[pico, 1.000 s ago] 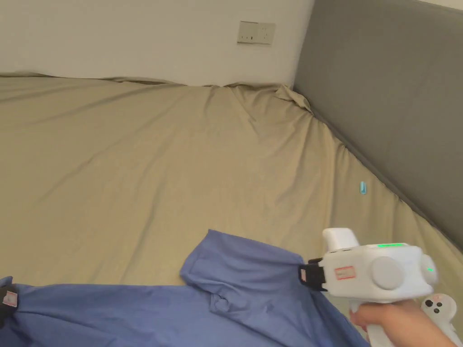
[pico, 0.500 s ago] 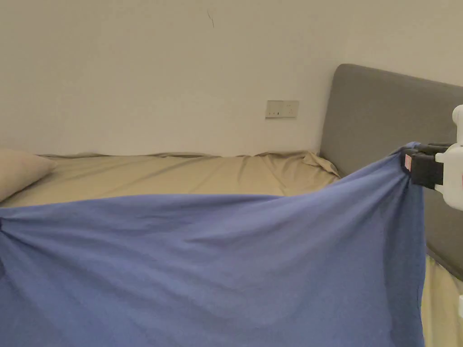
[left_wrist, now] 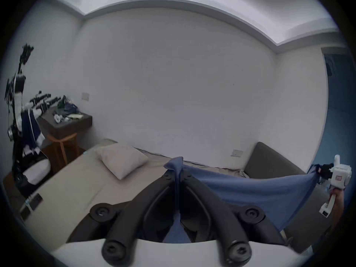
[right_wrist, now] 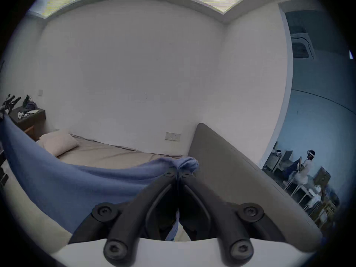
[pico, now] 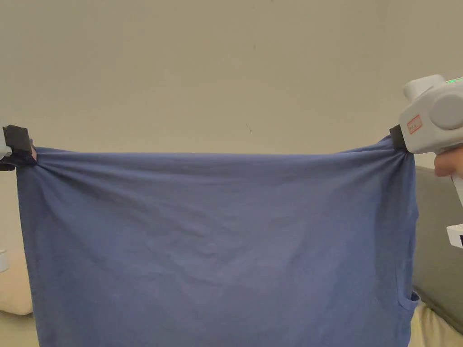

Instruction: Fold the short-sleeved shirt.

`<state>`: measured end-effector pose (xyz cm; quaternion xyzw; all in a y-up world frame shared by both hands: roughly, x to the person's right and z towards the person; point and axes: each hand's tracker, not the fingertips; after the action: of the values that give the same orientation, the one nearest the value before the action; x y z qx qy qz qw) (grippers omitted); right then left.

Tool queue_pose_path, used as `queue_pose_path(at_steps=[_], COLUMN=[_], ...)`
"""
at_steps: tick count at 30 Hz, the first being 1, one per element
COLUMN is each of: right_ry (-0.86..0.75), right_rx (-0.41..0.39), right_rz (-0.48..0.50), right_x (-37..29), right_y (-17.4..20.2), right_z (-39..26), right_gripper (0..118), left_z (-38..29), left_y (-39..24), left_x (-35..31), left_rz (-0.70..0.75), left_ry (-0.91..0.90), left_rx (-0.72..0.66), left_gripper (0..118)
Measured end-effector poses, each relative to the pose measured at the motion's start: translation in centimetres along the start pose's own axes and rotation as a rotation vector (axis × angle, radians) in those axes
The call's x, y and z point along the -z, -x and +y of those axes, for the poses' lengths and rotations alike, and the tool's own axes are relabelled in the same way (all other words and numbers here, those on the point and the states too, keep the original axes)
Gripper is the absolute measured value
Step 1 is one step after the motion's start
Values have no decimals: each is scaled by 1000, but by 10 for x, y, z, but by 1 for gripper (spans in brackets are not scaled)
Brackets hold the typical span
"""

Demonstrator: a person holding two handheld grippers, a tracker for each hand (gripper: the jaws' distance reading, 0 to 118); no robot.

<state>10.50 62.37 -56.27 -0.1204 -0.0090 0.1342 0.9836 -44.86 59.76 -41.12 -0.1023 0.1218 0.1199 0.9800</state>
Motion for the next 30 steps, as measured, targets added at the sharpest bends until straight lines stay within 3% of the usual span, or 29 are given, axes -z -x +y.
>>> queue_pose_path(at_steps=[11, 15, 19, 23, 27, 30], right_ry=[21, 22, 36, 62, 104, 204], right_rx=[20, 34, -1, -29, -202, -190], right_rz=[-15, -11, -17, -13, -18, 59], right_x=[44, 56, 75, 110, 155, 186], right_y=[24, 33, 47, 67, 105, 129], right_z=[58, 60, 50, 20, -48, -116], right_gripper=[2, 2, 2, 2, 2, 2], left_z=[60, 62, 49, 15, -61, -125], left_y=[-5, 1, 3, 7, 13, 31], left_x=[60, 88, 114, 151, 201, 237], left_rz=[100, 125, 147, 150, 169, 156], left_ry=[34, 52, 88, 134, 230, 364], left_rx=[50, 45, 79, 86, 105, 36], left_gripper=[1, 1, 1, 1, 1, 1])
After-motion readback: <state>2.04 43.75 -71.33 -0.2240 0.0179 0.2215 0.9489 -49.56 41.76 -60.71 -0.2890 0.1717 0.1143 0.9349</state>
